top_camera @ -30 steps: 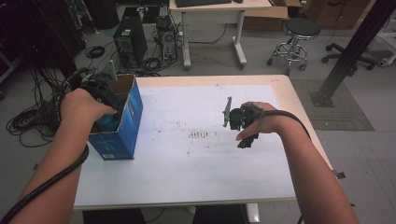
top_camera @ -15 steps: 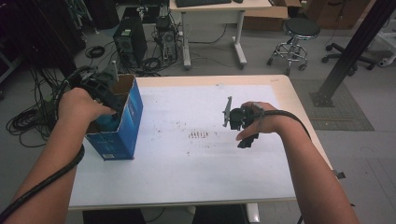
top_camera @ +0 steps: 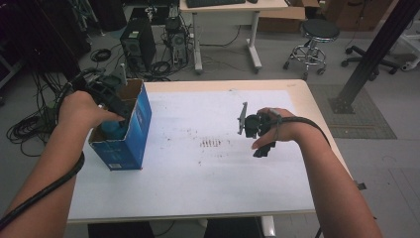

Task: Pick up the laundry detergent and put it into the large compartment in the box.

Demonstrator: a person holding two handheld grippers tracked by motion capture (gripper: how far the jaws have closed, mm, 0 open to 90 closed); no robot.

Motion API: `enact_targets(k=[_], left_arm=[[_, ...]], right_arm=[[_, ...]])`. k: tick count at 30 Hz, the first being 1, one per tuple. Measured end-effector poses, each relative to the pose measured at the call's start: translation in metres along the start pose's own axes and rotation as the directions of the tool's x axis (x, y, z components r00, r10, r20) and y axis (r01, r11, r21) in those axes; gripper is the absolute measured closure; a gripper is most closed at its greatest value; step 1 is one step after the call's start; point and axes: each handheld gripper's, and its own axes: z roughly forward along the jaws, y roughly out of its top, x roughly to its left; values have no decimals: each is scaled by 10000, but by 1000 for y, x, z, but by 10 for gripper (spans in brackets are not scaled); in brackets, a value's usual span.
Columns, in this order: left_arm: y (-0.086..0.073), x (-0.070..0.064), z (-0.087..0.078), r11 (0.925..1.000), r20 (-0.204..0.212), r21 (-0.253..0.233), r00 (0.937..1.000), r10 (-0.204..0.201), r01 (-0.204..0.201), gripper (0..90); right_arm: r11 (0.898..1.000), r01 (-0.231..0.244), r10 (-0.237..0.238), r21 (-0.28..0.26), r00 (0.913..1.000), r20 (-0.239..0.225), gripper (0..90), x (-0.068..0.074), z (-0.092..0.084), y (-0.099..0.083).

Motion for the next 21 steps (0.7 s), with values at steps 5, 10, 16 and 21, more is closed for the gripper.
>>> enact_targets(k=[5, 10, 16, 21], left_arm=[[0, -1, -8, 9993, -5, -111, 9994, 343, -343, 76], [2, -10, -19, 9940, -45, -330, 9945, 1046, -1047, 28], [6, -22, -30, 9810, -31, -542, 9824, 1866, -1865, 2], [11, -33, -38, 9640, 113, -921, 9678, 2515, -2495, 2]], right_arm=[[10000, -41, 41, -12, 10000, -21, 95, 0, -2, 0], [10000, -62, 63, 32, 10000, -37, 90, -1, -2, 0], [10000, -78, 78, 18, 10000, -29, 88, -1, -4, 1], [9999, -95, 96, 95, 9999, -38, 86, 0, -6, -1]])
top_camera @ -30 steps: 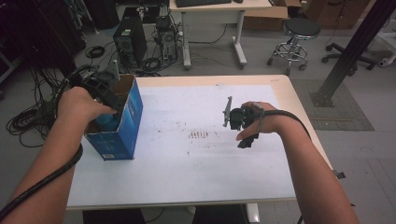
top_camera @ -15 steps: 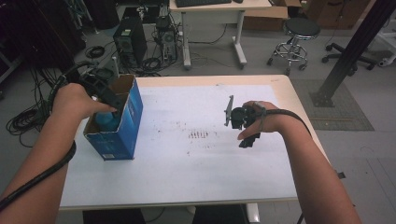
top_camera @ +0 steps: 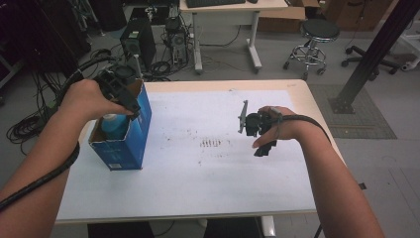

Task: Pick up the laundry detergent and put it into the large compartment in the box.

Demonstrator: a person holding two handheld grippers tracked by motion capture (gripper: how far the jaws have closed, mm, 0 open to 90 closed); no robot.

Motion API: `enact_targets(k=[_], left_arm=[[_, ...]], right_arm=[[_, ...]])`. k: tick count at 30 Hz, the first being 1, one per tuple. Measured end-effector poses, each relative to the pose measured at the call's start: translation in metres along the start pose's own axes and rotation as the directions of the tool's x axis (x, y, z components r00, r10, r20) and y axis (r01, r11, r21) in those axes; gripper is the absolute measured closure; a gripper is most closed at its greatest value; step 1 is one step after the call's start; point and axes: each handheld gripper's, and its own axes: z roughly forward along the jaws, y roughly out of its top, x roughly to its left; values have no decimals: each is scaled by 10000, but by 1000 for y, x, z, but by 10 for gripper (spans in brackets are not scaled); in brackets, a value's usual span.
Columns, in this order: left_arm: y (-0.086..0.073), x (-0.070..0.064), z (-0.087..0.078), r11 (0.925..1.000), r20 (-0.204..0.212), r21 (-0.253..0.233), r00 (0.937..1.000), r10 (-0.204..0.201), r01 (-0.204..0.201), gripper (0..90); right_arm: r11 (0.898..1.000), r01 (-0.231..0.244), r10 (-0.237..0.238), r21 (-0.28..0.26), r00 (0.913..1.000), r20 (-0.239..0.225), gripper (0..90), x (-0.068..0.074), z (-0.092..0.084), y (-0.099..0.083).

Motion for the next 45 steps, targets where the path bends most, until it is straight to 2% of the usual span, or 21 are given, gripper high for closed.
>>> enact_targets(k=[2, 5, 9, 12, 15, 17, 22, 27, 29, 33, 36, 37, 38, 39, 43, 45], left_arm=[[4, -5, -4, 9992, 94, -176, 9993, 367, -365, 2], [9, -11, -9, 9968, 305, -413, 9971, 693, -681, 2], [17, -20, -15, 9886, 415, -566, 9890, 1421, -1397, 2], [23, -26, -16, 9761, 573, -643, 9758, 2112, -2075, 2], [27, -31, -16, 9649, 640, -639, 9638, 2587, -2548, 2], [30, -33, -18, 9601, 684, -680, 9588, 2757, -2712, 2], [37, -39, -23, 9408, 854, -768, 9379, 3363, -3303, 2], [42, -45, -31, 9131, 1050, -1036, 9086, 4043, -3943, 2], [44, -48, -34, 9056, 1021, -1121, 9018, 4200, -4091, 2], [48, -57, -39, 8773, 1047, -1324, 8736, 4753, -4614, 2], [50, -62, -39, 8640, 1093, -1307, 8591, 5000, -4862, 2], [50, -65, -39, 8539, 1150, -1357, 8481, 5173, -5024, 2], [51, -67, -40, 8454, 1146, -1404, 8396, 5309, -5154, 2], [52, -69, -40, 8400, 1186, -1454, 8337, 5393, -5227, 2], [53, -76, -41, 8062, 1142, -1554, 8003, 5887, -5709, 2], [54, -80, -41, 7928, 1107, -1631, 7876, 6062, -5873, 2]], right_arm=[[10000, -26, 26, 21, 10000, 19, 86, 0, 0, -1], [10000, -59, 59, 51, 10000, 13, 86, 0, -1, -2], [9999, -111, 111, 74, 9999, 13, 86, 1, -2, -4], [9999, -136, 136, 83, 9999, 27, 86, 1, -2, -5], [9998, -194, 194, 80, 9998, 36, 86, 1, -3, -6], [9998, -197, 197, 76, 9998, 22, 86, 1, -3, -6], [9997, -238, 238, 86, 9997, 48, 86, 0, -5, -8], [9996, -263, 263, 57, 9996, 39, 86, 0, -5, -9], [9996, -261, 261, 66, 9997, 25, 87, -1, -5, -9], [9997, -251, 251, 56, 9997, 46, 88, -1, -6, -9], [9996, -260, 259, 75, 9997, 43, 88, -1, -6, -9], [9996, -267, 266, 82, 9996, 35, 88, 0, -6, -9], [9996, -268, 268, 98, 9996, 39, 88, 0, -6, -9], [9996, -264, 264, 98, 9996, 45, 88, 0, -6, -9], [9996, -248, 248, 118, 9997, 26, 88, 0, -5, -9], [9997, -228, 228, 124, 9997, 16, 88, 0, -5, -8]])
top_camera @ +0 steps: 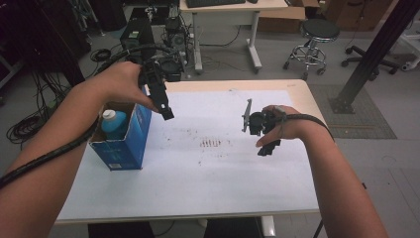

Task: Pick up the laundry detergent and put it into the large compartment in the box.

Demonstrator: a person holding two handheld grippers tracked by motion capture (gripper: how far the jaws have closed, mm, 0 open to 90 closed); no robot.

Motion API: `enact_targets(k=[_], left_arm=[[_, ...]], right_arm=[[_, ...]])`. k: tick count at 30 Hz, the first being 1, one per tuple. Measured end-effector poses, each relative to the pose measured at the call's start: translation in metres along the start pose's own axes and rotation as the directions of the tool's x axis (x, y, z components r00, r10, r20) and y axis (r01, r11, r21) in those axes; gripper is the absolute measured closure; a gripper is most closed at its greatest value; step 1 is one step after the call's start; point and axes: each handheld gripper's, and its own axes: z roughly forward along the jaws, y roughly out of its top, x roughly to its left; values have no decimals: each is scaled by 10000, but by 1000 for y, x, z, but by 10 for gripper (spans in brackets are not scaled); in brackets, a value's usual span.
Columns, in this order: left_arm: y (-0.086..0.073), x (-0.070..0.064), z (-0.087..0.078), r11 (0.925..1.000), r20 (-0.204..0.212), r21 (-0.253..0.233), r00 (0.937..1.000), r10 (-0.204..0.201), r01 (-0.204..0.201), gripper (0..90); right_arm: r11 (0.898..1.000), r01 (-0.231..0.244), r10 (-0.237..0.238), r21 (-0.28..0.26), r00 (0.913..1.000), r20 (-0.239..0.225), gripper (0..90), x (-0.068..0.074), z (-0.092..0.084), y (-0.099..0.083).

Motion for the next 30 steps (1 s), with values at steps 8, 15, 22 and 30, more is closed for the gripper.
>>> enact_targets(k=[8, 15, 22, 30], left_arm=[[12, -8, 6, 9958, 281, 233, 9957, 883, -890, 2], [19, -13, 12, 9910, 361, 196, 9906, 1317, -1325, 2], [24, -18, 17, 9830, 522, 312, 9824, 1792, -1809, 2], [26, -23, 30, 9756, 693, 497, 9752, 2102, -2138, 2]], right_arm=[[10000, -9, 9, 33, 10000, -31, 88, 0, 0, 0], [10000, 3, -3, 0, 10000, 23, 85, 1, -2, -2], [10000, 60, -60, 5, 10000, 9, 85, 1, -1, -3], [9999, 141, -141, 9, 9999, -8, 86, 3, -2, -2]])
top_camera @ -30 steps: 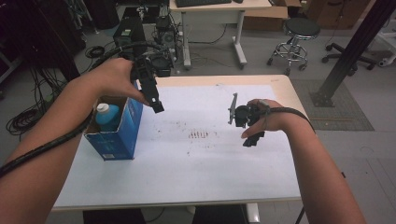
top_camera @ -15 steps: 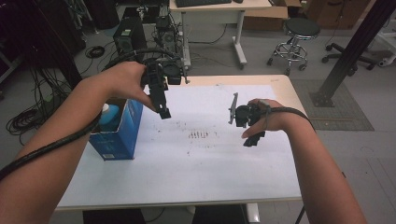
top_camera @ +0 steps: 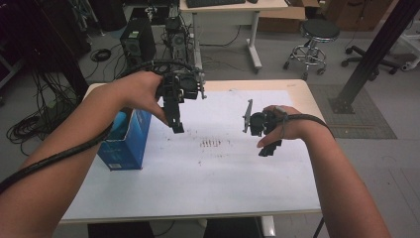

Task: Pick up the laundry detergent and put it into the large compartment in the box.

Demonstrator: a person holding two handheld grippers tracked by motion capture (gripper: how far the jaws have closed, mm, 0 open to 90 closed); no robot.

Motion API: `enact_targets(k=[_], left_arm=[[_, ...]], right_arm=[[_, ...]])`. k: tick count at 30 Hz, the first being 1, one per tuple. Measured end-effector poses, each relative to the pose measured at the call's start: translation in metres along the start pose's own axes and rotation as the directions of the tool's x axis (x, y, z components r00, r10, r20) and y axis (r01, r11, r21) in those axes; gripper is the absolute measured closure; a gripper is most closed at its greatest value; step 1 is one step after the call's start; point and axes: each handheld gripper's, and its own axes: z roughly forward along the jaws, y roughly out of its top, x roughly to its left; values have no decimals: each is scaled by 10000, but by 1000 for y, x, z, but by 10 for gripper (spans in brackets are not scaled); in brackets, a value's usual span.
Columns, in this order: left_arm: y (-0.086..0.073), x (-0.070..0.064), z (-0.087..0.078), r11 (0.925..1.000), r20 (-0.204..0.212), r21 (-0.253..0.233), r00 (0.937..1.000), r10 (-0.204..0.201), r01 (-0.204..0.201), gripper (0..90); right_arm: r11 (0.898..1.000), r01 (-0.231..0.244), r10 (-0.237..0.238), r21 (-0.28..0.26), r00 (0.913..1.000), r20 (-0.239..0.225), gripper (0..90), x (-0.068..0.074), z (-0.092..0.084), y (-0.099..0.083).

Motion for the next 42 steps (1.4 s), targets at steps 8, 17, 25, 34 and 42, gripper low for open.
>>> enact_targets(k=[8, 17, 25, 34, 42], left_arm=[[1, -4, 4, 10000, 50, -97, 10000, -7, 7, 2], [3, -5, 7, 9999, 155, -157, 9999, 42, -40, 2], [3, -4, 9, 9997, 207, -232, 9998, 76, -71, 2], [2, -3, 7, 9995, 222, -315, 9997, 28, -21, 2], [0, -3, 8, 9991, 232, -409, 9997, -58, 67, 2]], right_arm=[[10000, 21, -21, 1, 10000, -17, 86, 3, -1, 1], [9999, 118, -118, 20, 9999, -30, 88, 4, 0, 3], [9999, 98, -98, 40, 9999, -49, 88, 3, 0, 3], [9999, 123, -123, 25, 9999, -66, 89, 3, 2, 4], [9999, 169, -169, 13, 9999, -36, 89, 3, 1, 5]])
